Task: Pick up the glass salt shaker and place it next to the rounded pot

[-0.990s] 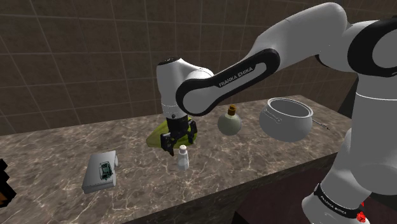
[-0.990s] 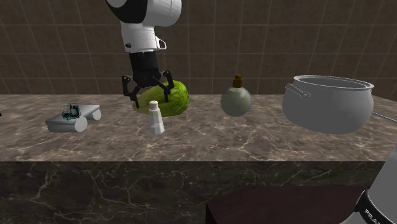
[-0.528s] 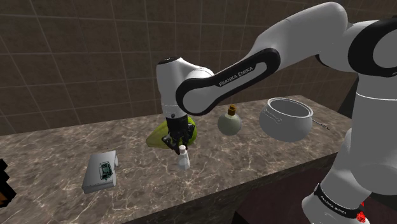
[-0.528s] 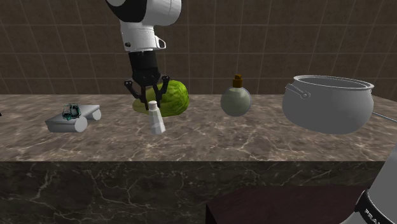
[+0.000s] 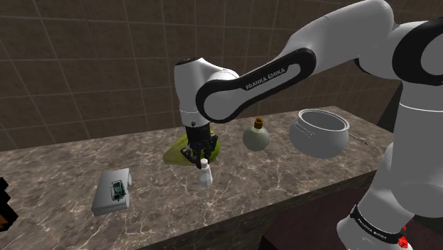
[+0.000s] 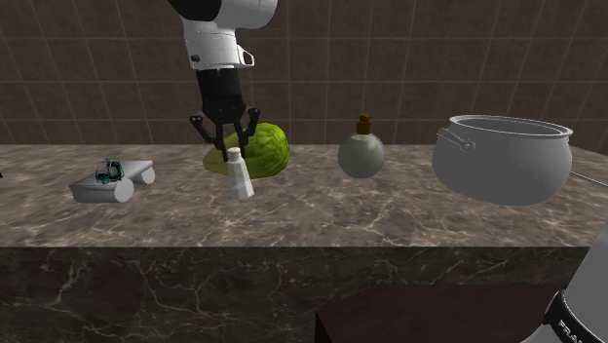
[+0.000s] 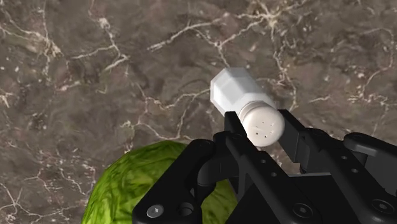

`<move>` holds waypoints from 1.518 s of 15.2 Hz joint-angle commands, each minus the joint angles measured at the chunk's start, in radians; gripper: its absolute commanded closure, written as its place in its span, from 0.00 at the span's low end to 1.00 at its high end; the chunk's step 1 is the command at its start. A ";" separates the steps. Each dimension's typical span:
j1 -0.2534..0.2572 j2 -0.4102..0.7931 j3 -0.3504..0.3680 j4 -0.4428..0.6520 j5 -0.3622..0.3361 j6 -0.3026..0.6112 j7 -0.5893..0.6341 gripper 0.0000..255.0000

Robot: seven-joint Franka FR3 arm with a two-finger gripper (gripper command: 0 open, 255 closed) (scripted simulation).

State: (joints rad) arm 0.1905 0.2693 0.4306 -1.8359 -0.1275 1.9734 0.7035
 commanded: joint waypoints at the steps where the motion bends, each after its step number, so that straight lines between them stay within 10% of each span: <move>1: 0.000 -0.008 0.002 0.012 0.004 -0.019 -0.001 1.00; 23: 0.000 -0.066 0.013 0.237 0.036 -0.296 -0.025 1.00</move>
State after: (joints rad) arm 0.1899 0.2042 0.4428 -1.6121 -0.0919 1.6911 0.6792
